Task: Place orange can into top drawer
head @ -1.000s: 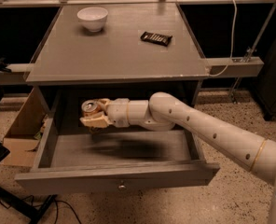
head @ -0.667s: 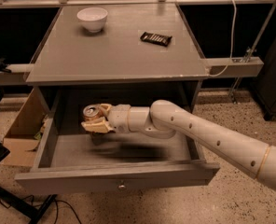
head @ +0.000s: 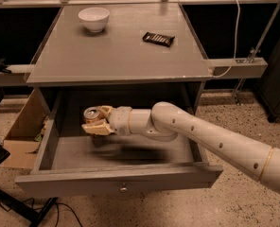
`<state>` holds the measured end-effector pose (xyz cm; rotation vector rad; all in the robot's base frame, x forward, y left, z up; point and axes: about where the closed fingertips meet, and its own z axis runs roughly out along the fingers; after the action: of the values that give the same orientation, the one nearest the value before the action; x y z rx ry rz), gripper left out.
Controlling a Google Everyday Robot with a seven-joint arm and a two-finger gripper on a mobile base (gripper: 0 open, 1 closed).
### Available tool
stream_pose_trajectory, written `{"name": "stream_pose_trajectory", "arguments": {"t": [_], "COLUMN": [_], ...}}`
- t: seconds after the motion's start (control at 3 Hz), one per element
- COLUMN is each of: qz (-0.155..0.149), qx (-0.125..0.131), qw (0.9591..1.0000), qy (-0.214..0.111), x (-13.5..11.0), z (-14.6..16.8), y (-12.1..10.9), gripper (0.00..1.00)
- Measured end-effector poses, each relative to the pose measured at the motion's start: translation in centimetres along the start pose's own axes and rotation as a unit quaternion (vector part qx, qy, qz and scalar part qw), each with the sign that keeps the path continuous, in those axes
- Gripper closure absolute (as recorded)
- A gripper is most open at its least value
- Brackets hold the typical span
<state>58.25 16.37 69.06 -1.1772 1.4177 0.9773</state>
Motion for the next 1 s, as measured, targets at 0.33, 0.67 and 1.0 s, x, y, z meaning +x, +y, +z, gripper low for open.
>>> {"name": "stream_pose_trajectory", "arguments": {"t": [0.33,0.67,1.0], "qz": [0.0,0.0,0.0], "qx": [0.0,0.0,0.0], "qw": [1.0,1.0,1.0], "qy": [0.0,0.0,0.0], "x": [0.0,0.0,0.0], "z": [0.0,0.0,0.01], "y": [0.0,0.0,0.01], "gripper": [0.36,0.13,0.0]}}
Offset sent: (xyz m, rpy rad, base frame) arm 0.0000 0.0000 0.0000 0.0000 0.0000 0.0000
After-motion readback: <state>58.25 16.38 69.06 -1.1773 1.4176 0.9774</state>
